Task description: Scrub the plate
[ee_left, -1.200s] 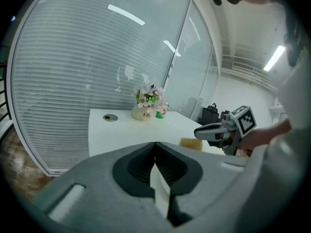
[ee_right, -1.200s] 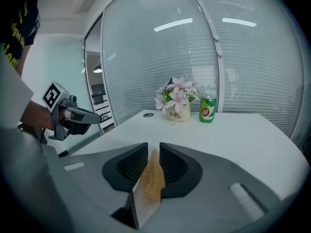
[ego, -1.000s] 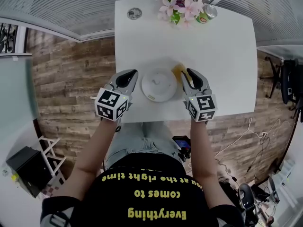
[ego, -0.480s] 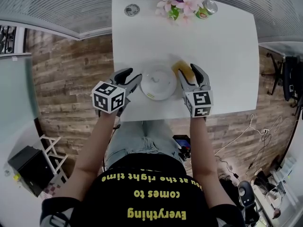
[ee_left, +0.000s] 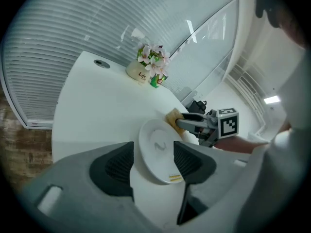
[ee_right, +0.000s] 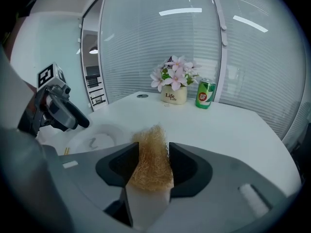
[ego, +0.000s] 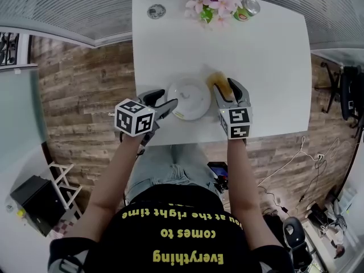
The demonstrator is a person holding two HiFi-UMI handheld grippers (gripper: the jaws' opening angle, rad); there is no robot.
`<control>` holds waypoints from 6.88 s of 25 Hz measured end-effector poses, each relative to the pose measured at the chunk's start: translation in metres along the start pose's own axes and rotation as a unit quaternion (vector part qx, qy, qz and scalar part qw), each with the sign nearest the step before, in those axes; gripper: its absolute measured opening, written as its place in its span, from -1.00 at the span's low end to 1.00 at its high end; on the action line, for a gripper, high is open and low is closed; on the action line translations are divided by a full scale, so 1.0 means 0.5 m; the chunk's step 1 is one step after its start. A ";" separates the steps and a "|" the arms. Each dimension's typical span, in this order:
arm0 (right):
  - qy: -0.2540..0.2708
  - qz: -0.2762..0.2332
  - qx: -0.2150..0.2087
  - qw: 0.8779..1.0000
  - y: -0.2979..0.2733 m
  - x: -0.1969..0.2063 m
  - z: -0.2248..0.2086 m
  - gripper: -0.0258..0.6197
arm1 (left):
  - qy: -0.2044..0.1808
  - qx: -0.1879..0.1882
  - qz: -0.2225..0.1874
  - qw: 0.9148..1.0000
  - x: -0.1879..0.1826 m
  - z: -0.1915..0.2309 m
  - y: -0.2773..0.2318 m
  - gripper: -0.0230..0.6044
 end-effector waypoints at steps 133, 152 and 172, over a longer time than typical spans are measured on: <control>0.027 -0.109 -0.003 0.994 0.164 -0.196 -0.019 -0.79 | 0.159 0.122 -0.109 0.974 -0.126 -0.104 0.030 -0.86; 0.029 -0.173 0.007 0.984 0.262 -0.269 -0.008 -0.79 | 0.075 0.125 -0.142 0.979 -0.171 -0.185 0.093 -0.86; 0.060 -0.236 -0.017 0.970 0.283 -0.361 0.049 -0.79 | 0.036 0.129 -0.168 0.977 -0.202 -0.231 0.131 -0.86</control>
Point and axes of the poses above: the fingertips, and each gripper's own axes: y backward along the fingers, z to its left, x out of its underside, the point moved 3 cm from there along y, backward along the fingers, and after that the axes turned 10 degrees about -z, right-handed, at the moved point
